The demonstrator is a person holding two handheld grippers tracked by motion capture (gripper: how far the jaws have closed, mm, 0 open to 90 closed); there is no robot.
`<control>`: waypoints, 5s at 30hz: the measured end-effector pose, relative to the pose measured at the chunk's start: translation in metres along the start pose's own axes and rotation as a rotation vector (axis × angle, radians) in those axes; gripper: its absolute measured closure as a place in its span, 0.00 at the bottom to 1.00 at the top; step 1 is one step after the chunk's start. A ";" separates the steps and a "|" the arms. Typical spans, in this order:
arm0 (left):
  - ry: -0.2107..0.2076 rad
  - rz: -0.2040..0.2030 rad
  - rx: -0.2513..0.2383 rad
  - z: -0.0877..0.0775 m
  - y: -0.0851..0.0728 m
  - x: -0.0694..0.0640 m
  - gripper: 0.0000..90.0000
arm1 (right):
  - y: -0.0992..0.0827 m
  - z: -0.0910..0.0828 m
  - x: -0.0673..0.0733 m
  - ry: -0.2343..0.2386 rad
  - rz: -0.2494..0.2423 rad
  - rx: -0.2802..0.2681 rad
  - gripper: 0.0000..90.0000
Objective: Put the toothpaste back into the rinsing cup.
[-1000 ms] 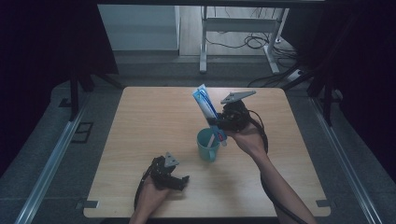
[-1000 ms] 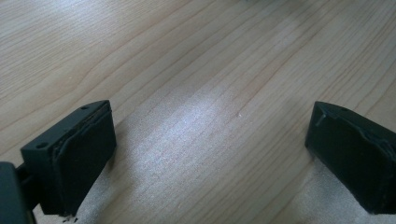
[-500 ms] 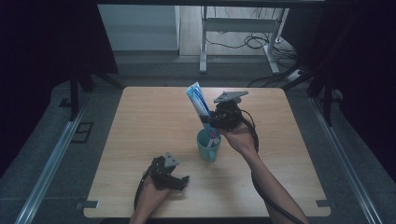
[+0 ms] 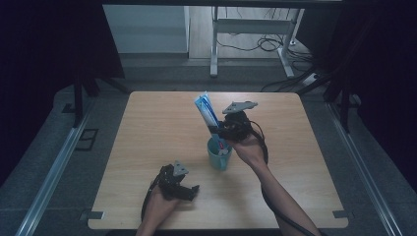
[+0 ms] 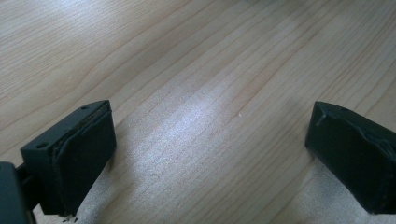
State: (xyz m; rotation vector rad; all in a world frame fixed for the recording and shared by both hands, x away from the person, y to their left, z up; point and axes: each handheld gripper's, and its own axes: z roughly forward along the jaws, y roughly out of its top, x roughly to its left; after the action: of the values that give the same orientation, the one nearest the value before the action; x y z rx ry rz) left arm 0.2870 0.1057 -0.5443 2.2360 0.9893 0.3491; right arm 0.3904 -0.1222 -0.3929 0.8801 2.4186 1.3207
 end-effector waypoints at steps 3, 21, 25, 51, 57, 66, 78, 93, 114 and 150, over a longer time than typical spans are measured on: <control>0.000 0.000 0.000 0.000 0.000 0.000 0.02 | -0.004 0.002 0.000 -0.002 -0.003 -0.002 0.80; 0.001 0.001 0.002 0.000 0.000 0.000 0.02 | -0.026 0.015 0.000 -0.004 0.000 0.006 0.79; 0.000 0.000 0.001 0.000 0.000 0.000 0.02 | -0.030 0.019 0.000 -0.005 -0.003 0.012 0.79; -0.001 -0.002 0.002 0.000 0.000 0.000 0.02 | -0.047 0.028 -0.002 0.015 0.012 0.026 0.76; -0.001 -0.002 0.002 0.000 0.000 0.000 0.02 | -0.051 0.028 -0.004 0.017 0.018 0.044 0.75; -0.001 -0.003 0.002 0.000 0.000 0.000 0.02 | -0.061 0.030 -0.007 0.014 0.027 0.070 0.72; -0.001 -0.002 0.002 0.000 0.000 0.000 0.02 | -0.055 0.026 -0.003 0.018 0.013 0.075 0.62; 0.000 -0.004 0.001 0.000 0.000 0.000 0.02 | -0.047 0.014 -0.002 0.047 0.021 0.094 0.41; 0.000 -0.009 -0.004 0.000 0.000 -0.001 0.02 | -0.044 -0.008 0.004 0.043 0.007 0.098 0.16; 0.000 -0.009 -0.003 0.000 0.000 -0.001 0.02 | -0.061 -0.041 -0.010 0.004 0.013 0.131 0.07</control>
State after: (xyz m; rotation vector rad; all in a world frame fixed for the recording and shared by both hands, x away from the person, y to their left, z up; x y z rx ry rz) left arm 0.2866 0.1052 -0.5445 2.2280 0.9980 0.3468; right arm 0.3552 -0.1806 -0.4209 0.9285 2.5301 1.1804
